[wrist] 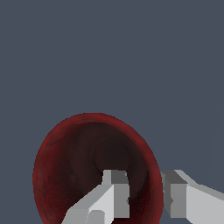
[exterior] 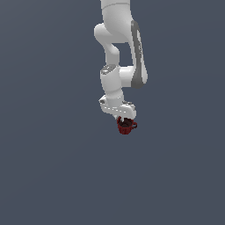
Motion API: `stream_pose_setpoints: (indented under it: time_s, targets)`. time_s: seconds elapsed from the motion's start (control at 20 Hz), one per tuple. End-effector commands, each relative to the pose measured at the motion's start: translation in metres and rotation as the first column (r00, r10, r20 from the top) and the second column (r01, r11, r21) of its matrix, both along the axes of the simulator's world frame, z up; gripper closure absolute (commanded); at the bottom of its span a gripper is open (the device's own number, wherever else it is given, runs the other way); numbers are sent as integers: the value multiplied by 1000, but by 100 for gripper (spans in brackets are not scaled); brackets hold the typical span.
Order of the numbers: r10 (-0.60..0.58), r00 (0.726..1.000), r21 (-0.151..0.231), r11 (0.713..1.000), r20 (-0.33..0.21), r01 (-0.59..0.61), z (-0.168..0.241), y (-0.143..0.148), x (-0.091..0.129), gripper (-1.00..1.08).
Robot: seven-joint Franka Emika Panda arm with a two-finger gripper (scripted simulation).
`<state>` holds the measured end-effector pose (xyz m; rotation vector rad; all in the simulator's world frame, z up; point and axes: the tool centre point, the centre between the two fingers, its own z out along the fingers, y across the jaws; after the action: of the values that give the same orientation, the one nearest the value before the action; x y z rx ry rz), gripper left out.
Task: Pick up the object and move it to a goal position.
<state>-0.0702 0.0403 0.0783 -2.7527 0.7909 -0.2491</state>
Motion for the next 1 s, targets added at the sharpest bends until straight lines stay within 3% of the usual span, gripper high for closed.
stream_pose_setpoints:
  time_s: [0.0, 0.45, 0.95]
  targets:
    - [-1, 1000, 0, 1000, -1, 1, -1, -1, 0, 108]
    - [0, 1000, 0, 1000, 0, 0, 14, -12, 3, 108]
    - [-2, 1000, -2, 1000, -3, 2, 70, -61, 15, 108]
